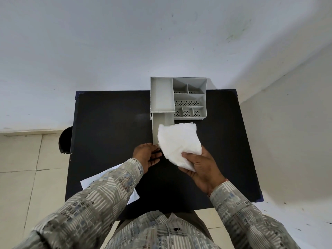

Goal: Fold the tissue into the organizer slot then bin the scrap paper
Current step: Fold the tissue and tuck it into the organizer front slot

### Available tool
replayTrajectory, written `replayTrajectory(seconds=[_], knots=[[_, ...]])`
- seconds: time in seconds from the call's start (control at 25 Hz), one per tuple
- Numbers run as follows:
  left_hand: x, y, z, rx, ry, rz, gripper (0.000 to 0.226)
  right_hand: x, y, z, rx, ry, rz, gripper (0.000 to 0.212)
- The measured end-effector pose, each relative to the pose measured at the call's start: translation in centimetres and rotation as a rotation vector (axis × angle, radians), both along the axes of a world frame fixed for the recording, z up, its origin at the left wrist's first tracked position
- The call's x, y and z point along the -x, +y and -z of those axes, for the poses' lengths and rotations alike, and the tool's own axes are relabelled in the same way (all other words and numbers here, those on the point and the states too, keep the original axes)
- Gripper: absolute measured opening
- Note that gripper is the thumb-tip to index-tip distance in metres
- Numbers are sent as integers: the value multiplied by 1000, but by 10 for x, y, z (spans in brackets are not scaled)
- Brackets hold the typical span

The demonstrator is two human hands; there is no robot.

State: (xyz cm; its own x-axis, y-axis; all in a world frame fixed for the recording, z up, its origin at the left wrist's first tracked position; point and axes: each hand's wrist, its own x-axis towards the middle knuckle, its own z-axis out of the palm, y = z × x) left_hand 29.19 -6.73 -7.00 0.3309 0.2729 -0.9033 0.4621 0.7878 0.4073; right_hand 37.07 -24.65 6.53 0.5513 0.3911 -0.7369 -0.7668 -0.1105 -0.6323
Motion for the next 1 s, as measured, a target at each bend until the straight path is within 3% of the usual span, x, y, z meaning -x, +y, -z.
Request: replayTrajectory(seconds=[0.24,0.4,0.56,0.68,0.76,0.88,1.0], knots=[[1,2,-12,23,15,29,28,-6,1,2,3,-8,20,49],[13,8,-49,-138,143,45,41,-12,4,5,-19,12,27,48],[20,3,-107,-111,-160,154,45,-17,18,13,-54,31,-78,46],[15,2,-115,-436,-125,268,33,-19,31,21,31,-6,-214,40],[11,9,-108,-629,-31,305,39,-21,38,29,215,-174,-308,40],[6,13,-99,-899,35,499,52,-26,41,42,478,-662,-521,63],[1,10,-87,-1129,28,690,33,-28,40,47,532,-899,-771,69]])
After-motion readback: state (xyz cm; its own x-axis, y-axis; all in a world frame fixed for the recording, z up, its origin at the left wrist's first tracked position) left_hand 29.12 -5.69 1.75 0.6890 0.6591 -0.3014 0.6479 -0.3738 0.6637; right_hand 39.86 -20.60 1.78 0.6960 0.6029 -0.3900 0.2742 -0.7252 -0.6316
